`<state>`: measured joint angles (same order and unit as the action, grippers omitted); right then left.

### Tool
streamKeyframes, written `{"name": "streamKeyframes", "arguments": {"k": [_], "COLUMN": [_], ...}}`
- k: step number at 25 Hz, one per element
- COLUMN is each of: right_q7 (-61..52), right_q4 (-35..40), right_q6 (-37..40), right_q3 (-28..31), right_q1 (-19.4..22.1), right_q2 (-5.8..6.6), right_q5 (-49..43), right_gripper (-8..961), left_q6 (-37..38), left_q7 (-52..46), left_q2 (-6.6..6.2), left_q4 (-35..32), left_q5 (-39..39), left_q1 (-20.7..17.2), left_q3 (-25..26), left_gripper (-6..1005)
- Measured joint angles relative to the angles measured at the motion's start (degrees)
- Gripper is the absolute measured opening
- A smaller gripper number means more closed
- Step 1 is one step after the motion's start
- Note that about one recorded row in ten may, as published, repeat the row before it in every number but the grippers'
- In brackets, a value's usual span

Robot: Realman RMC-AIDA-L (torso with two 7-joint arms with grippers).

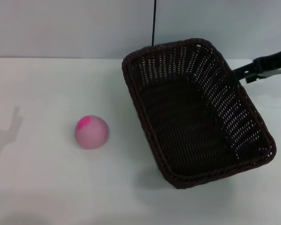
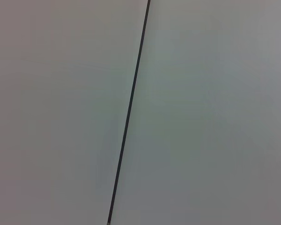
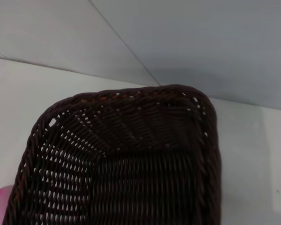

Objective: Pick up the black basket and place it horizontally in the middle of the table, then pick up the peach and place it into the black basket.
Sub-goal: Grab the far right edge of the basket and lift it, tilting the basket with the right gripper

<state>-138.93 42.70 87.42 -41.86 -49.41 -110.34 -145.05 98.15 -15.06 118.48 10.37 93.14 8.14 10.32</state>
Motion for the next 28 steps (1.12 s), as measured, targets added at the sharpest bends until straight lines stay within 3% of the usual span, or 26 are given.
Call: {"name": "streamKeyframes", "arguments": {"k": [7, 19, 28], "right_q7": [-0.5, -4.3, -4.1], "right_q4": [-2.0, -3.0, -2.8], "right_q6": [-5.0, -7.1, -8.3], "right_q3": [-2.3, -9.2, -9.4], "right_q1": [-0.9, -1.2, -1.0], "right_q2": [-2.86, -3.52, -3.75], "right_q5": [-0.1, -1.4, -1.4], "right_gripper": [810, 804, 437], "left_q6": [-0.5, -0.8, -0.8], "left_q7": [0.0, 0.0, 0.0], "left_q2": [0.0, -0.08, -0.1], "left_q4": [-0.1, -0.5, -0.5], "left_q5": [0.0, -0.1, -0.1], "left_q1": [0.4, 0.5, 0.5], "left_q3": [0.2, 0.3, 0.5], "left_gripper": [830, 828, 826]}}
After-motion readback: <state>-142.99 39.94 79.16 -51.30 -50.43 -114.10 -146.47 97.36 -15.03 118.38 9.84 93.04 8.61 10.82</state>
